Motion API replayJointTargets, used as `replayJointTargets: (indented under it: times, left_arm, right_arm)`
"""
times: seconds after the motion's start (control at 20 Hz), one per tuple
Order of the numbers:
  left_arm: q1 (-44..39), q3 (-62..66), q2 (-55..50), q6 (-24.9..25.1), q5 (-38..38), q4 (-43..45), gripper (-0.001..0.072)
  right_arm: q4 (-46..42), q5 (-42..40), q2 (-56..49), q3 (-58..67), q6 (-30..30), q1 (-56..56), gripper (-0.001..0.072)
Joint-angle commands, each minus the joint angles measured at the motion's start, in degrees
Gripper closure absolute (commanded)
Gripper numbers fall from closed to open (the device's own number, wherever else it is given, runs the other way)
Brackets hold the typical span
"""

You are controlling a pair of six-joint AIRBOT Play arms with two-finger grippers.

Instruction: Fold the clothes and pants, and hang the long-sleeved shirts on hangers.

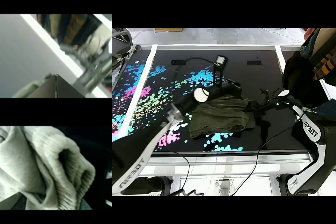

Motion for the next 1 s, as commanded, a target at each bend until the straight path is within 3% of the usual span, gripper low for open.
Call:
replayJointTargets:
  times: [0.0,0.15,0.2,0.3,0.45,0.5,0.6,0.8,0.95]
  left_arm:
    - [2.01,0.0,5.11,2.25,0.02,0.0,0.0689]
    - [2.43,0.0,6.75,2.75,0.0,0.02,0.0688]
    - [2.47,0.0,6.86,2.75,-0.02,0.11,0.0688]
    - [2.56,0.0,7.48,2.71,-0.57,7.08,0.0688]
    - [3.3,0.0,10.27,2.6,-6.8,23.39,0.0689]
    - [4.28,0.0,11.76,0.5,-10.12,28.13,0.0689]
    - [7.34,0.0,14.78,-9.57,-17.11,37.9,0.069]
    - [16.22,0.0,19.67,-27.36,-39.74,59.65,0.0689]
    - [25.33,0.0,21.86,-36.65,-51.32,61.57,0.0688]
  right_arm:
    - [9.05,0.22,-0.07,0.0,-2.32,3.65,0.003]
    - [9.57,-7.65,-0.17,0.0,-2.32,10.75,0.0046]
    - [9.64,-10.38,-0.17,0.07,-2.43,13.2,0.02]
    - [9.6,-14.21,-0.15,1.53,-3.04,17.31,0.0666]
    - [9.57,-14.64,0.52,7.04,-3.26,18.71,0.0682]
    - [9.57,-14.67,1.22,9.11,-3.21,17.92,0.0682]
    - [9.57,-14.64,3.34,13.27,-3.02,14.6,0.0682]
    - [9.46,-10.36,9.64,18.21,0.35,3.96,0.0682]
    - [8.41,-5.99,16.26,19.54,4.13,-7.58,0.0682]
